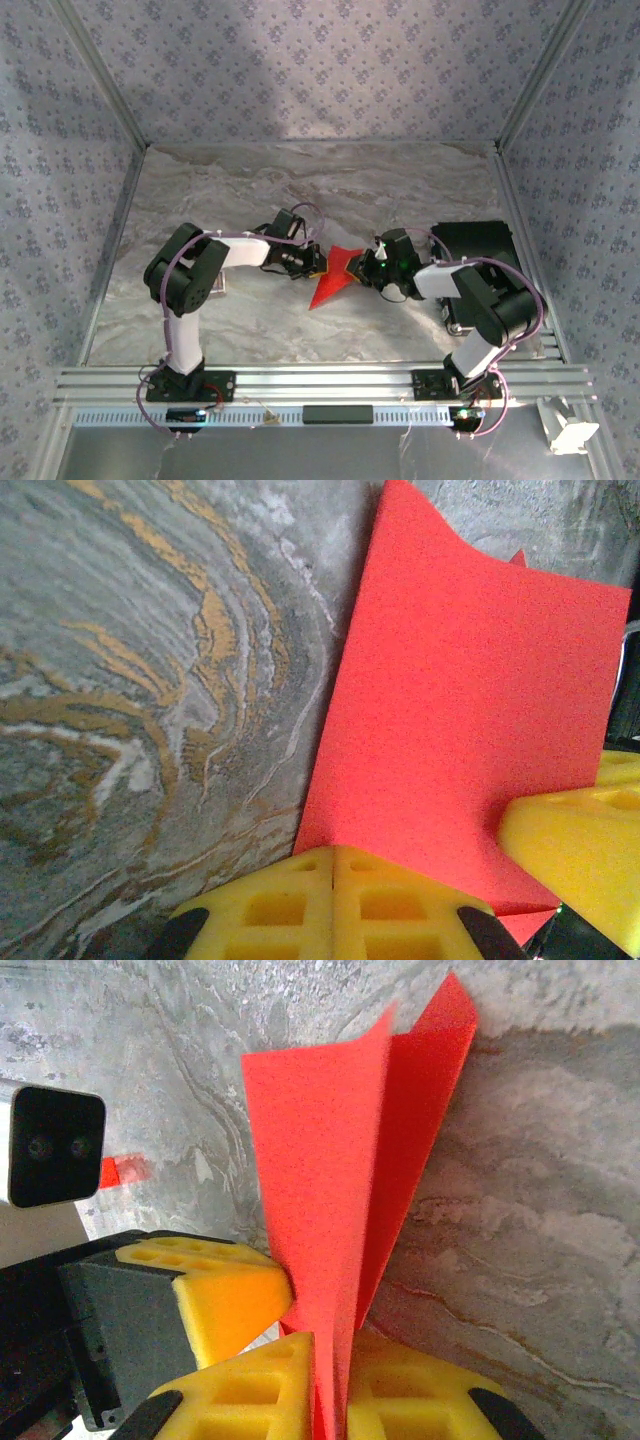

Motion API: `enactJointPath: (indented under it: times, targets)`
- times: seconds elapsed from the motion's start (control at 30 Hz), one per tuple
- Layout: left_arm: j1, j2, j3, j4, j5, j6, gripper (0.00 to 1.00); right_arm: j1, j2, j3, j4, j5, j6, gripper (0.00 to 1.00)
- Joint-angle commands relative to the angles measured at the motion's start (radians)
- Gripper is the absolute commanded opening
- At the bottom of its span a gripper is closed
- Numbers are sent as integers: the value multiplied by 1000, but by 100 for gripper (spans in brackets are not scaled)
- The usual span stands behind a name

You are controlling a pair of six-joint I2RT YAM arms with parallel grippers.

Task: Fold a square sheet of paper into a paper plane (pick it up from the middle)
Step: Fold the wing for the fifth time at the center of the table.

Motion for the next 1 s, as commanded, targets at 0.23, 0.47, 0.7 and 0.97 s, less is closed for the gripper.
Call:
enactJointPath:
  times: [0.23, 0.47, 0.7, 0.97]
  targets:
    - [0, 18, 15, -48, -17, 28, 6, -21, 7, 11, -25, -22, -42, 14]
    - [0, -5, -2, -14, -26, 28, 10, -15, -9, 19, -89, -1, -49, 9]
    - [-11, -122, -39, 20, -85, 83, 40, -6, -16, 53, -129, 3, -26, 4]
    - [-113, -268, -69, -72, -287, 269, 47, -7, -26, 57, -117, 4, 28, 2]
